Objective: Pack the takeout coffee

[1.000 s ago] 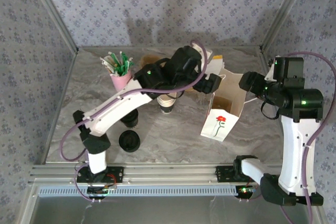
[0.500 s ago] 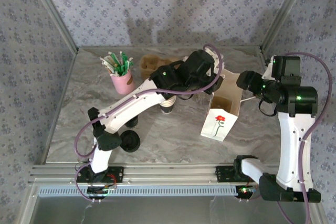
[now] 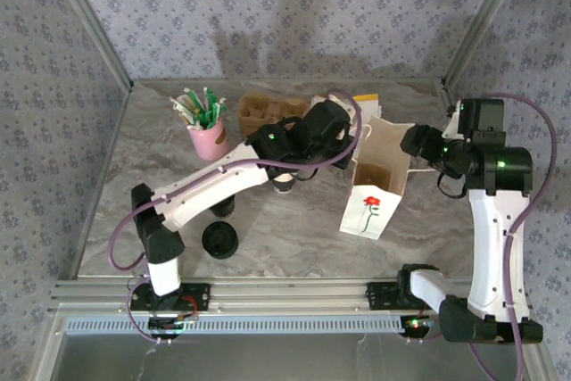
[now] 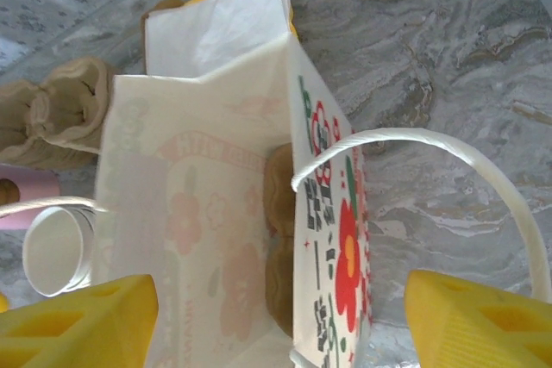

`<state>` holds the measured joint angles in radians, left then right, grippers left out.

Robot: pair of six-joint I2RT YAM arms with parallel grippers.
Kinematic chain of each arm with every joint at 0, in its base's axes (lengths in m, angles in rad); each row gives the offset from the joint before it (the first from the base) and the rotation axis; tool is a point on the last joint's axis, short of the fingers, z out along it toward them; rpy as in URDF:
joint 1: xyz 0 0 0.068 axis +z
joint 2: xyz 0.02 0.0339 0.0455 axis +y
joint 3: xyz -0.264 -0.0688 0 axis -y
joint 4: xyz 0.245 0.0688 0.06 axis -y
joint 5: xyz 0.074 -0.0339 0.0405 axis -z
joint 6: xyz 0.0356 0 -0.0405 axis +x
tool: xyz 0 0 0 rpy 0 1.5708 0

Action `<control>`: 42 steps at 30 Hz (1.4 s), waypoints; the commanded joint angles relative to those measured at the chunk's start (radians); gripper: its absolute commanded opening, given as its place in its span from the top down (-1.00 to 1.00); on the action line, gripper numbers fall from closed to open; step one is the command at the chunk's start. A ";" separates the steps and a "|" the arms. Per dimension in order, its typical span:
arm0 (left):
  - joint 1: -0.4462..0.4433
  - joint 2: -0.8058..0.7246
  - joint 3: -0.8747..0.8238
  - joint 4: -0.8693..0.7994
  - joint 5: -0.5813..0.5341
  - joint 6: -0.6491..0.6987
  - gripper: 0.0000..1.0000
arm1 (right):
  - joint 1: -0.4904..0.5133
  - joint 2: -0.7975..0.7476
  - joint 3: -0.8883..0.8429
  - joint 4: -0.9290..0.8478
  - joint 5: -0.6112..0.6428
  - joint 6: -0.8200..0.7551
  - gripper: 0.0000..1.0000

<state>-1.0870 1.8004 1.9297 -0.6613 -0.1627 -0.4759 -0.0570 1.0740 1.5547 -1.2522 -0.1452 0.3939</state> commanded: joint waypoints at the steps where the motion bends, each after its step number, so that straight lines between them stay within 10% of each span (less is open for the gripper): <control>1: 0.031 -0.048 -0.073 0.094 0.080 -0.103 1.00 | -0.012 -0.016 -0.033 0.014 0.016 -0.026 -0.54; 13: 0.082 -0.062 -0.221 0.214 0.228 -0.266 1.00 | -0.030 -0.022 -0.101 0.044 0.003 -0.021 -0.54; 18: 0.087 -0.067 -0.197 0.213 0.252 -0.256 0.60 | -0.033 -0.019 -0.089 0.043 0.001 -0.025 -0.54; 27: 0.087 0.002 0.093 0.007 0.227 -0.043 -0.20 | -0.033 -0.011 -0.073 0.051 -0.030 -0.020 -0.54; 42: 0.076 0.282 0.594 -0.348 0.241 0.255 -0.21 | -0.030 -0.011 -0.056 0.054 -0.050 -0.015 -0.54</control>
<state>-1.0039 2.0342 2.4195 -0.8856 0.0597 -0.3225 -0.0837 1.0676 1.4670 -1.1992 -0.1761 0.3836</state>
